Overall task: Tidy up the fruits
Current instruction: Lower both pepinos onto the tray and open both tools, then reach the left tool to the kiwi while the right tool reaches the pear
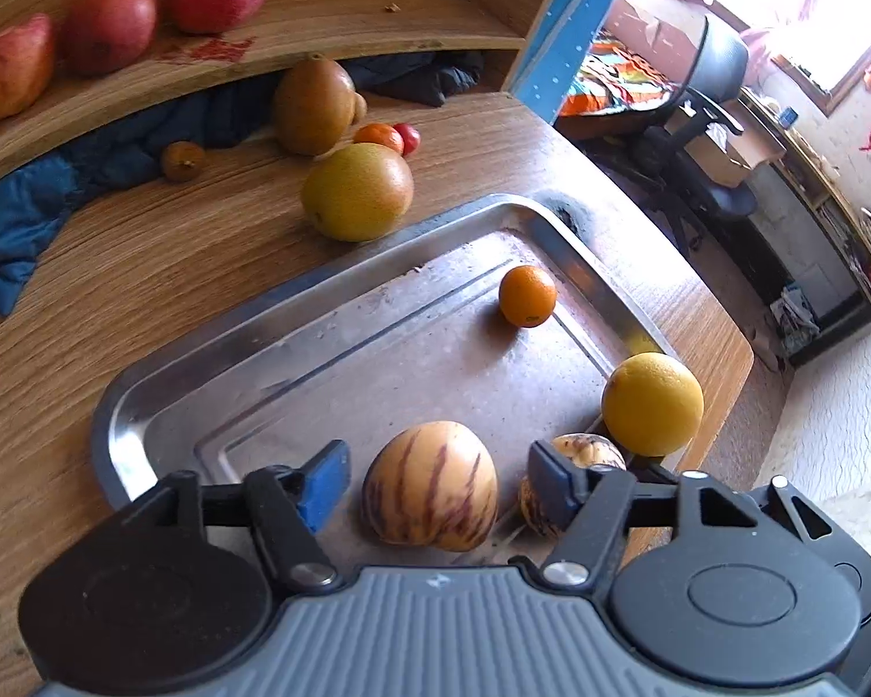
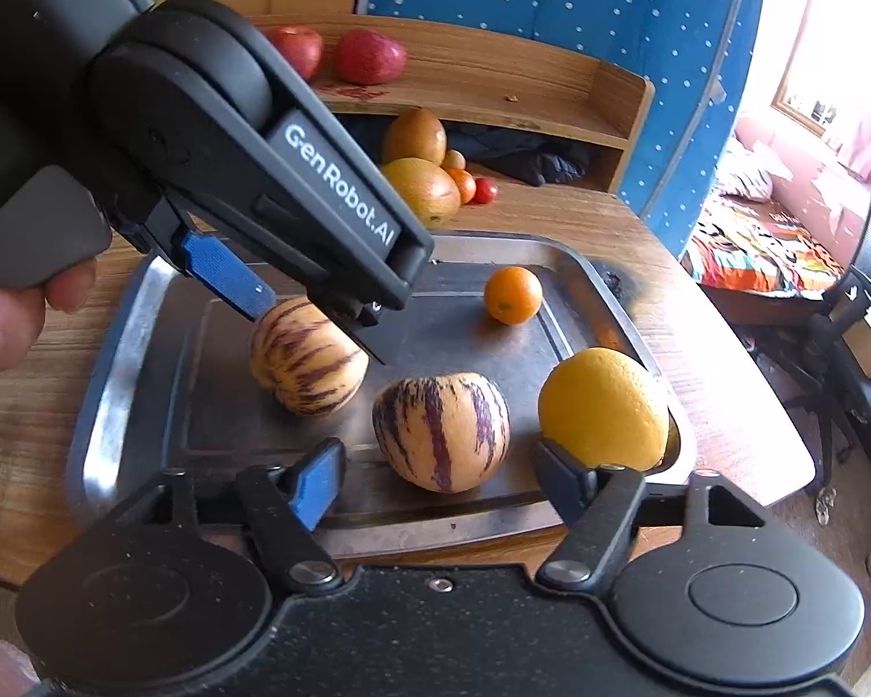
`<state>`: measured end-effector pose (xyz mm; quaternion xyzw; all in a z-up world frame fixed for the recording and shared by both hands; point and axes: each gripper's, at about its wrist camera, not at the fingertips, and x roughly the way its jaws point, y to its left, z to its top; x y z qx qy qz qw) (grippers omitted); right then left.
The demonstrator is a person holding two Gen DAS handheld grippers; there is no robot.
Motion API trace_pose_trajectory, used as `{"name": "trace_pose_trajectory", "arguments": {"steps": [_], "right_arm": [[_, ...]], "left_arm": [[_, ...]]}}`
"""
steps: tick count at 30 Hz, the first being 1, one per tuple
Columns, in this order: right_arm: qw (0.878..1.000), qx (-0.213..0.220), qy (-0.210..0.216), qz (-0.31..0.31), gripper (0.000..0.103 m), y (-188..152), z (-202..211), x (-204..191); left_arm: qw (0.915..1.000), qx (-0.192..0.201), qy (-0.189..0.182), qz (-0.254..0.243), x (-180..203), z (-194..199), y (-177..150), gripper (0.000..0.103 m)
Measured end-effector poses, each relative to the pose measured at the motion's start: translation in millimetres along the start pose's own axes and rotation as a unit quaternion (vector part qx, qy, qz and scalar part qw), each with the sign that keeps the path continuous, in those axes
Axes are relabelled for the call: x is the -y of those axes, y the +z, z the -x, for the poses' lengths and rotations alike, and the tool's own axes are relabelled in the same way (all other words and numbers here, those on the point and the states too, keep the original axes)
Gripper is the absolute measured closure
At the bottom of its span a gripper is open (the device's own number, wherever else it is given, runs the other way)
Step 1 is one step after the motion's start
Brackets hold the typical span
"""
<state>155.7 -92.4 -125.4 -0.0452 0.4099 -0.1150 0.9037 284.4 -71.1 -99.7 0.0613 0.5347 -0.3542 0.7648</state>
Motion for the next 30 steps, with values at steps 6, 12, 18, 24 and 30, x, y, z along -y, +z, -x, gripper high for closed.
{"name": "trace_pose_trajectory", "arguments": {"steps": [6,12,18,24,30], "right_arm": [[1.0,0.007,0.013,0.007,0.008,-10.5,15.1,-1.7],[1.0,0.013,0.025,0.013,0.001,-22.1,29.8,-8.9],[0.998,0.021,0.042,0.03,0.001,-33.7,43.4,-24.2],[0.997,0.028,0.064,0.043,0.001,-42.3,53.7,-41.3],[0.994,0.038,0.086,0.054,0.001,-42.1,58.3,-54.1]], "left_arm": [[0.9989,0.017,0.041,0.012,-1.4,19.4,-17.8,0.007],[0.9965,0.024,0.075,0.028,-4.3,40.1,-46.2,0.002],[0.993,0.023,0.103,0.054,-14.5,59.0,-76.7,0.001],[0.9869,0.021,0.133,0.089,-26.1,76.0,-105.6,0.001],[0.9772,0.015,0.167,0.13,-41.0,89.7,-122.6,0.001]]}}
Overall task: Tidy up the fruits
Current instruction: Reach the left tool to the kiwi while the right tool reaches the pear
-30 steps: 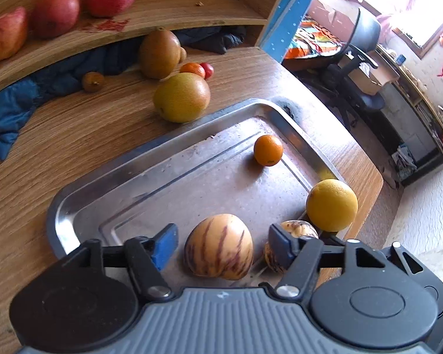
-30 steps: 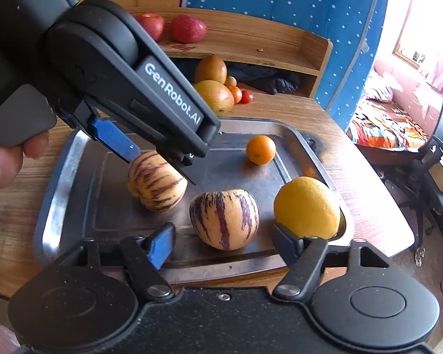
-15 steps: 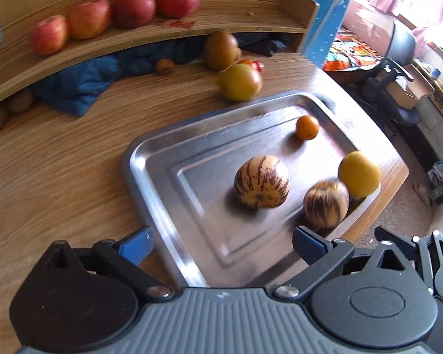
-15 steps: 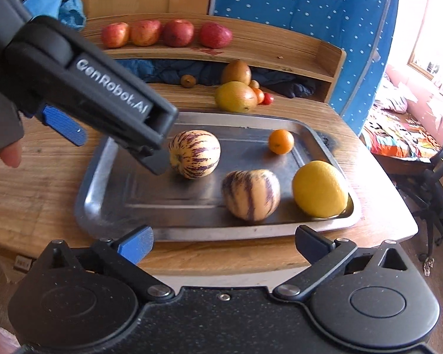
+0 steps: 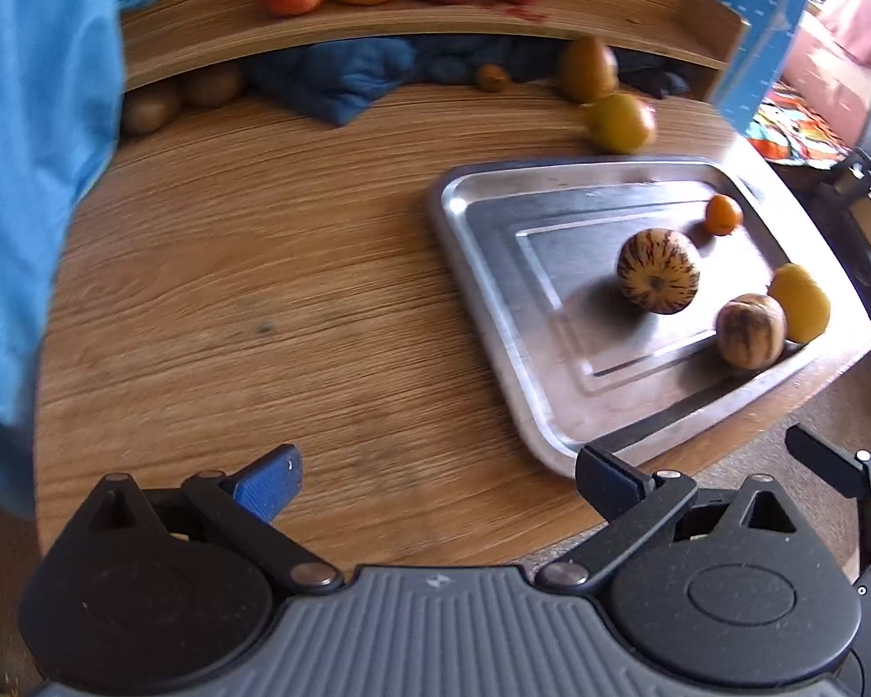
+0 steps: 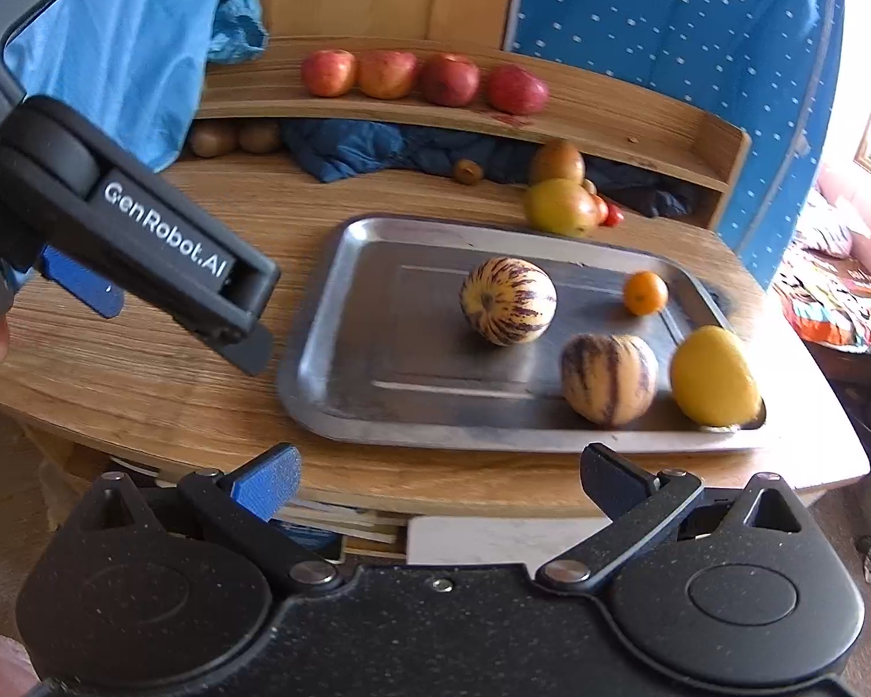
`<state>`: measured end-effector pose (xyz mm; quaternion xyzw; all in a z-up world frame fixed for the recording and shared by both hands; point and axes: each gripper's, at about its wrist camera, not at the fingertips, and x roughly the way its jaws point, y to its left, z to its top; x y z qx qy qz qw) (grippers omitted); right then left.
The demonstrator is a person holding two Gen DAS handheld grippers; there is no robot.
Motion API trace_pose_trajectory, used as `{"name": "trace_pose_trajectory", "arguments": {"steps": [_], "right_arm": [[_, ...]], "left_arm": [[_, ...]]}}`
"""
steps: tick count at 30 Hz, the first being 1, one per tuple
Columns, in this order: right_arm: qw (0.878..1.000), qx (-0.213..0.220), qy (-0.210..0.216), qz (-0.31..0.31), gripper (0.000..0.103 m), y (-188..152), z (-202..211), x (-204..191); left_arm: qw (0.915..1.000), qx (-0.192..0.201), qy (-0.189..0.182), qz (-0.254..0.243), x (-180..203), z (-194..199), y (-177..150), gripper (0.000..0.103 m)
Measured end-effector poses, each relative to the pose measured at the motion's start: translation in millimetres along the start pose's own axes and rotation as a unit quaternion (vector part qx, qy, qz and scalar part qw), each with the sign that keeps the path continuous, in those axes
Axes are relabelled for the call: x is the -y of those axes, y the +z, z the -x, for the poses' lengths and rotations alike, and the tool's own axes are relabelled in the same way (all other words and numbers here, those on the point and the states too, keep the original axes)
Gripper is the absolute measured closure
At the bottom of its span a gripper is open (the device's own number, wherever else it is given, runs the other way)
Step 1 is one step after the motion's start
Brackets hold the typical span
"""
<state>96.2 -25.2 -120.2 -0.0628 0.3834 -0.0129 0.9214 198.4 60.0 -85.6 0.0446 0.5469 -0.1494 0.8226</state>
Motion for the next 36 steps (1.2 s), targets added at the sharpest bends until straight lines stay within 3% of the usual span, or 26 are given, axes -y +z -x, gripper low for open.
{"name": "trace_pose_trajectory", "arguments": {"steps": [13,26,36], "right_arm": [[0.999,0.032,0.006,0.026,0.001,33.9,-23.0,12.6],[0.998,0.037,-0.056,-0.019,0.001,75.1,-71.4,76.6],[0.996,0.019,-0.064,-0.057,0.001,117.9,-124.0,107.8]], "left_arm": [[0.9992,0.019,0.016,0.032,-10.1,-4.3,32.1,0.001],[0.9984,0.054,-0.012,-0.013,28.1,-43.9,124.9,0.001],[0.9972,0.057,-0.037,-0.03,30.4,-94.3,196.2,0.001]]}}
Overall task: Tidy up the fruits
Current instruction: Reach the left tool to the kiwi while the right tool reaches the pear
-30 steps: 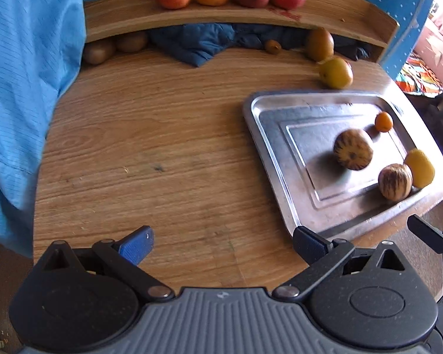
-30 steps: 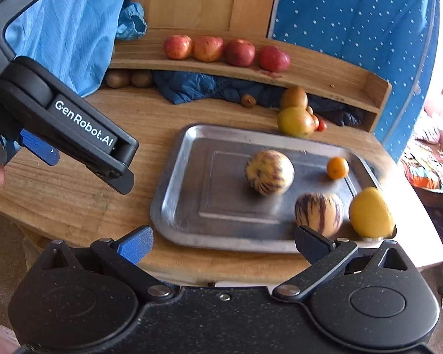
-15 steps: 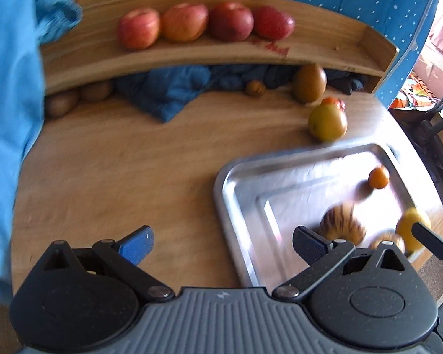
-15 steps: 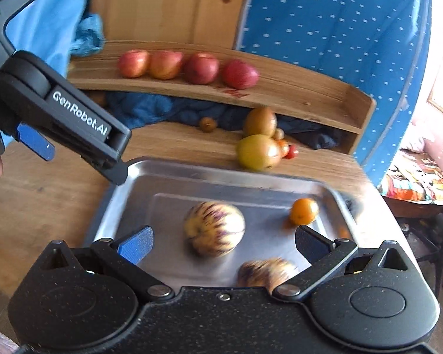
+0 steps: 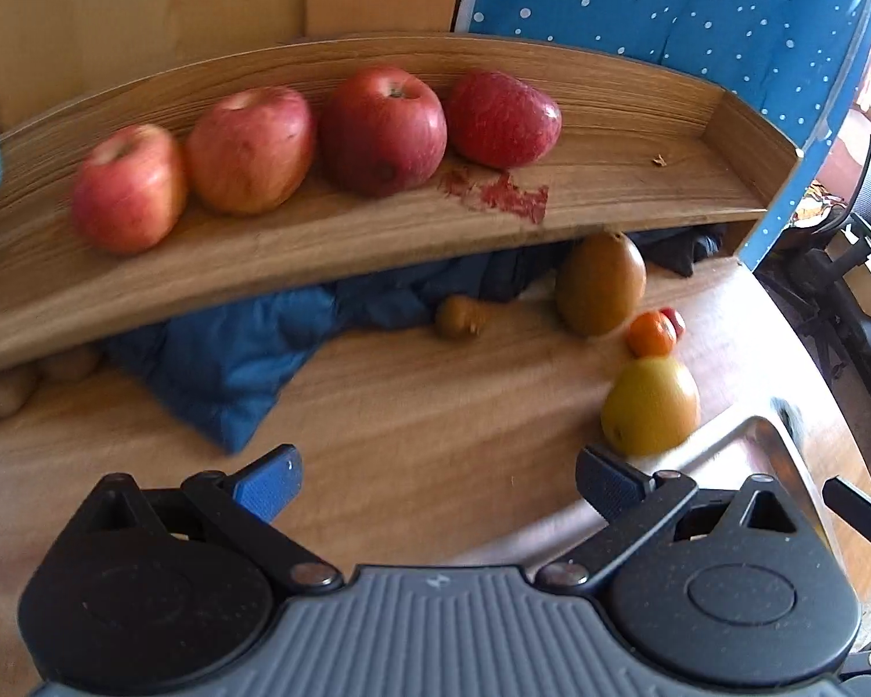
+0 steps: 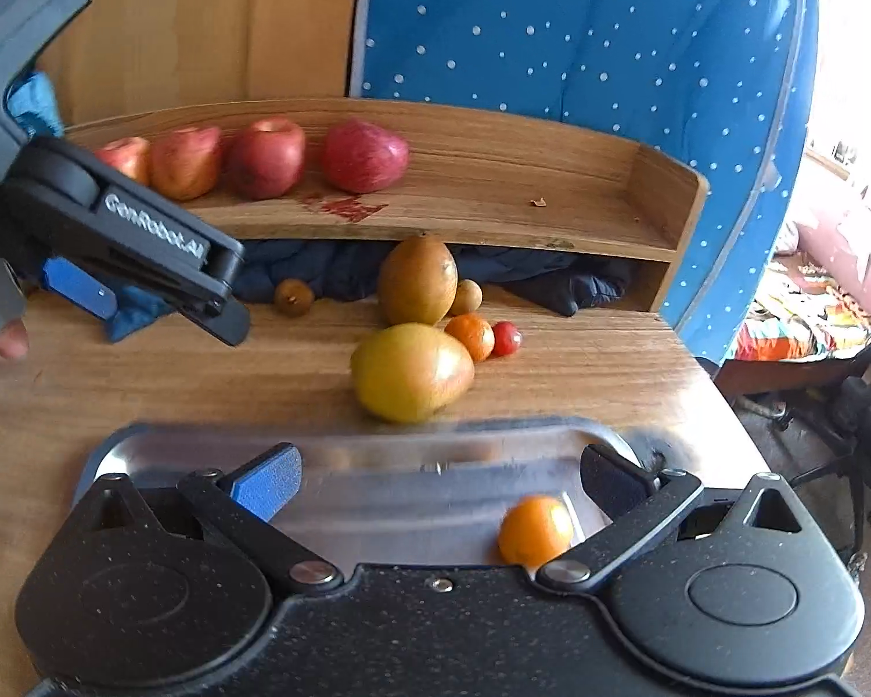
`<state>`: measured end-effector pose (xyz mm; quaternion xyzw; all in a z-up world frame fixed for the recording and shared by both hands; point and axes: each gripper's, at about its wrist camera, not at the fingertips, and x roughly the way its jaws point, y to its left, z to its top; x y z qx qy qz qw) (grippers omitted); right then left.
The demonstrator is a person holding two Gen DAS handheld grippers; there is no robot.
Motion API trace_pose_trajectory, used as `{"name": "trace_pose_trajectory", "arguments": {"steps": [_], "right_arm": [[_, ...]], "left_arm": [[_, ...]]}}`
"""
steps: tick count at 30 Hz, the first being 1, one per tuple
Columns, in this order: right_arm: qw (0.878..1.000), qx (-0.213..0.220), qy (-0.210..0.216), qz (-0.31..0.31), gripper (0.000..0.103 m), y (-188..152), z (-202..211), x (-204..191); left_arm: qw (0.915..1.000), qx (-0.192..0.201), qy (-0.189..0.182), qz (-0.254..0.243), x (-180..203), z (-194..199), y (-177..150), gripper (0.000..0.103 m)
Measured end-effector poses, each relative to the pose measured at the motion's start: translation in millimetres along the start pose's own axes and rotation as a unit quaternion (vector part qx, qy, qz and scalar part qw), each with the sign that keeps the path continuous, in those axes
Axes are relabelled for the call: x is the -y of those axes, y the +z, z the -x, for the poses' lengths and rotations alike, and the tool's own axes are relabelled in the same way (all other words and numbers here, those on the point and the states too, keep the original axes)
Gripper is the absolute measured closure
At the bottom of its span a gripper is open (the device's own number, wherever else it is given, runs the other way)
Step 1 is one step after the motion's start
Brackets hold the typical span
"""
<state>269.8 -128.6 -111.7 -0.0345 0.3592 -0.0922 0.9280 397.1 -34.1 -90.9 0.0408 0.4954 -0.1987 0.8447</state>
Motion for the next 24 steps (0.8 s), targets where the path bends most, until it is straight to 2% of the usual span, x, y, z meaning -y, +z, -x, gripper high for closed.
{"name": "trace_pose_trajectory", "arguments": {"steps": [9,24], "right_arm": [[0.999,-0.033,0.008,-0.006,0.001,27.2,-47.2,-1.0],[0.997,-0.075,0.02,-0.017,0.001,41.2,-93.6,-7.2]], "left_arm": [[0.9996,-0.022,-0.017,0.002,-4.5,-55.5,32.9,0.001],[0.9985,-0.025,-0.042,-0.022,0.1,-90.4,49.0,0.001]]}}
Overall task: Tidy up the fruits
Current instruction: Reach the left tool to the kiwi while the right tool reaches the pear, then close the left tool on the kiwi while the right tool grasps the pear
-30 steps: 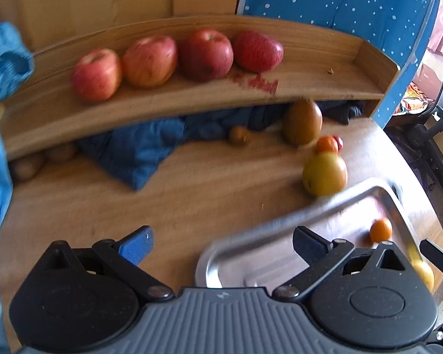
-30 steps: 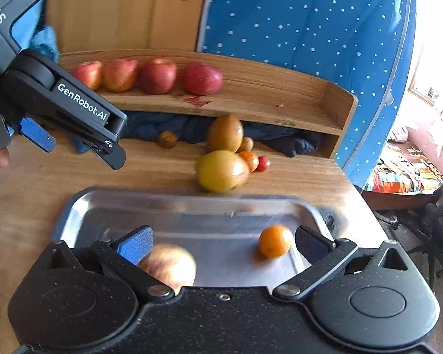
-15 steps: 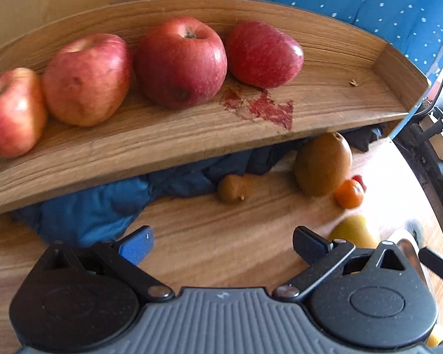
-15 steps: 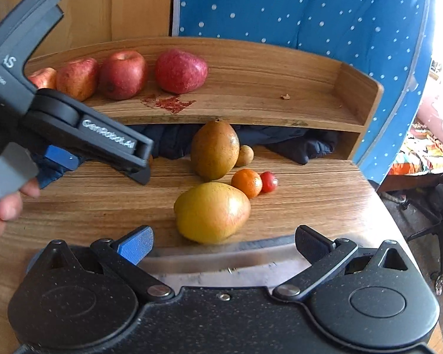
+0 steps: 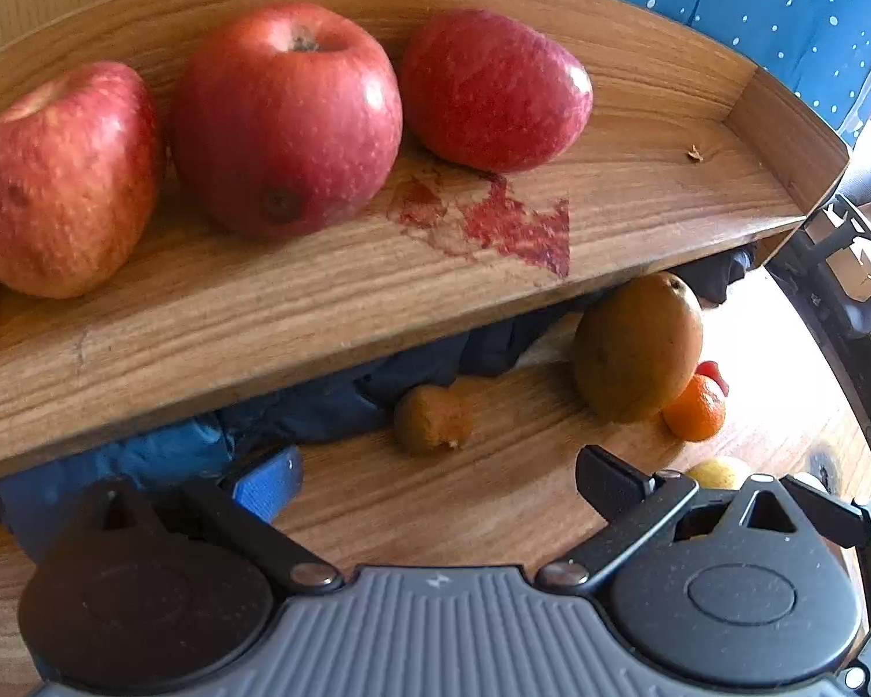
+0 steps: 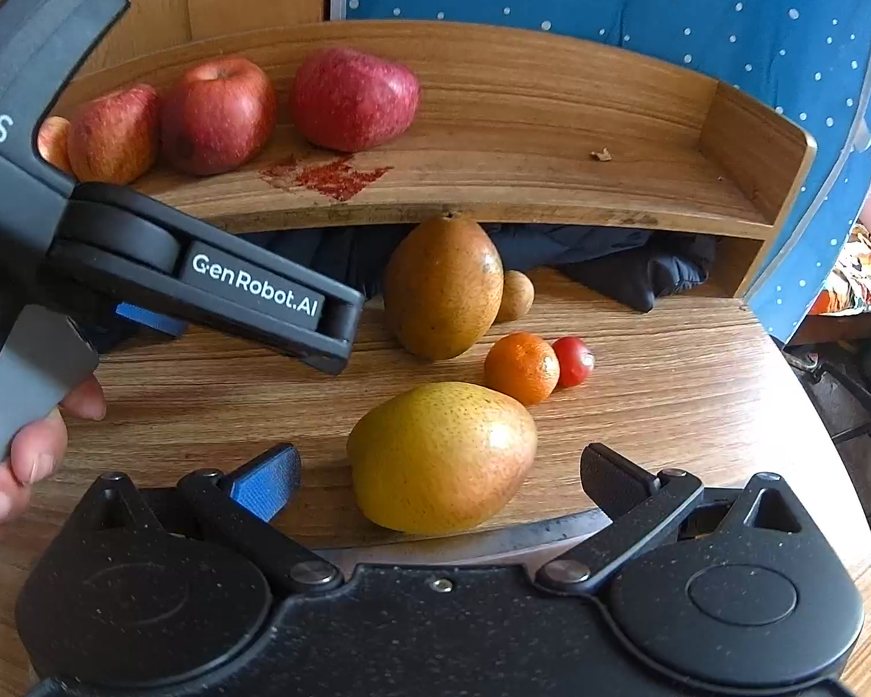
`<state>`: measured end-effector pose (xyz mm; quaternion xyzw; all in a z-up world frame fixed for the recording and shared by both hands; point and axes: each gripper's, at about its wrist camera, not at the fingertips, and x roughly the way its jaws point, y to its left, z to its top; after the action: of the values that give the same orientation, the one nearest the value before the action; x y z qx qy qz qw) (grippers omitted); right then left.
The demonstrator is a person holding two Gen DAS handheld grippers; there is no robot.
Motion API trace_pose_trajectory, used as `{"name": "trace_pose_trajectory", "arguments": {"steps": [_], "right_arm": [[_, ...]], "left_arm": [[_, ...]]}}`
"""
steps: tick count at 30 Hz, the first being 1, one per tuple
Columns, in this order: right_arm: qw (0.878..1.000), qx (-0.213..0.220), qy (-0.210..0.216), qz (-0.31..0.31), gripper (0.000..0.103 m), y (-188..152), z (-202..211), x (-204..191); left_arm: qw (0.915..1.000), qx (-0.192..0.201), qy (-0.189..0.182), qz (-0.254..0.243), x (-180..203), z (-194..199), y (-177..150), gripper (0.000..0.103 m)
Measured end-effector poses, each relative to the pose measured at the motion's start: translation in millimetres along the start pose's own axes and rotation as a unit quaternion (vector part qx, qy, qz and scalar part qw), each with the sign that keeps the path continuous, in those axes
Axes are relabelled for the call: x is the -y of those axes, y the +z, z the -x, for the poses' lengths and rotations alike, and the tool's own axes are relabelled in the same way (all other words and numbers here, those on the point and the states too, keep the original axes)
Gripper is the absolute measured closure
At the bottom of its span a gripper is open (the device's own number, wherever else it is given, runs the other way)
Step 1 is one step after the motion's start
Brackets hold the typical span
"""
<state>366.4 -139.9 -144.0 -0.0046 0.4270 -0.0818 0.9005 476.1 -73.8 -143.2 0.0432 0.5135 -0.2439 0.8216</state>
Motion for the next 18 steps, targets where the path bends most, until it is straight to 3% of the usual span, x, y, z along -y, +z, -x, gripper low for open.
{"name": "trace_pose_trajectory", "arguments": {"steps": [5,8,18], "right_arm": [[1.0,-0.004,0.003,-0.005,0.001,2.3,-6.5,-0.5],[1.0,0.001,0.009,-0.022,0.005,4.1,-7.4,2.1],[0.999,-0.014,-0.002,-0.052,0.025,6.2,-15.5,5.7]], "left_arm": [[1.0,0.005,0.0,-0.003,0.9,-1.7,1.3,0.001],[0.9999,0.012,0.003,-0.002,0.4,1.0,-0.6,0.007],[0.9991,0.033,0.028,0.006,4.0,3.5,-2.0,0.04]]}}
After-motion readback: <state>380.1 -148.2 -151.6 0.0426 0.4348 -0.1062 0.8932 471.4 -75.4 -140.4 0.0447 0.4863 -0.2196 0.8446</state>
